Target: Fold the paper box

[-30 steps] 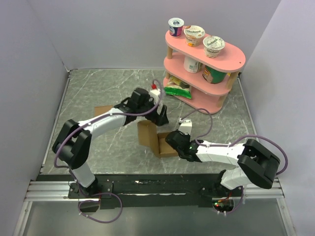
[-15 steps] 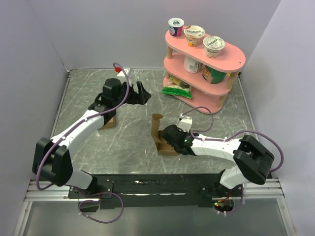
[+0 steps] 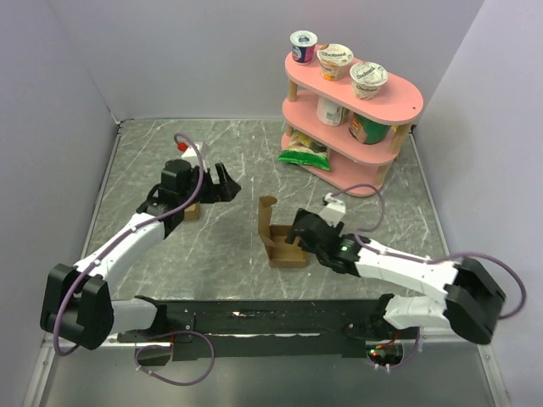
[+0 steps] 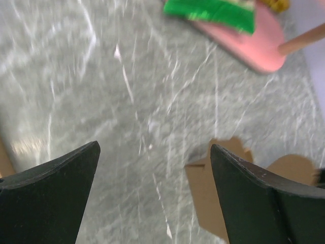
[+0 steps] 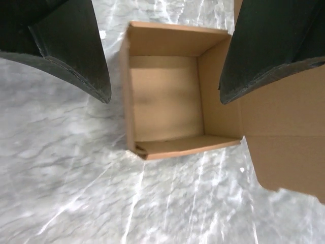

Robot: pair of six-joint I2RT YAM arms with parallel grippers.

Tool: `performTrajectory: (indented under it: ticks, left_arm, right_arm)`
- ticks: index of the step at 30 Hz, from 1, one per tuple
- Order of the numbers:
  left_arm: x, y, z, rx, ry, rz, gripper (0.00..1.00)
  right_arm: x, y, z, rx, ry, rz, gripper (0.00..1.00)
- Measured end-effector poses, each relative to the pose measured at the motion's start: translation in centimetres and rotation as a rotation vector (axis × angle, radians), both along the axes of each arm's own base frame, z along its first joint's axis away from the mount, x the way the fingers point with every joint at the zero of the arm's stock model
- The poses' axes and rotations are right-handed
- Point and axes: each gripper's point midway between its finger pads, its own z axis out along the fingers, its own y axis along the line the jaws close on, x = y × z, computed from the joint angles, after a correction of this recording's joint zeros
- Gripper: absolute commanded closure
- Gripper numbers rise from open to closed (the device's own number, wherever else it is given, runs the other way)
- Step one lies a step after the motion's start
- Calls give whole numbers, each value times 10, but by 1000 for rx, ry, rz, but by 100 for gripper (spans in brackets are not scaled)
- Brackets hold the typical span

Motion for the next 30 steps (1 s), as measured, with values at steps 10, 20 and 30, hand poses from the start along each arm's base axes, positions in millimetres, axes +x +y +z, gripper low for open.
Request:
performTrajectory:
  ticks: [10, 20, 30]
  left_arm:
    - [-53, -23, -124, 88, 314, -61, 1]
    - [-66, -73, -149, 69, 344, -162, 3]
    - [-42, -89, -148, 48, 301, -159, 4]
  right_arm:
    - [-3, -87, -50, -41, 107, -146, 15]
    - [4, -67, -71, -64, 148, -67, 14]
    - [27, -55, -72, -119, 104, -29, 14]
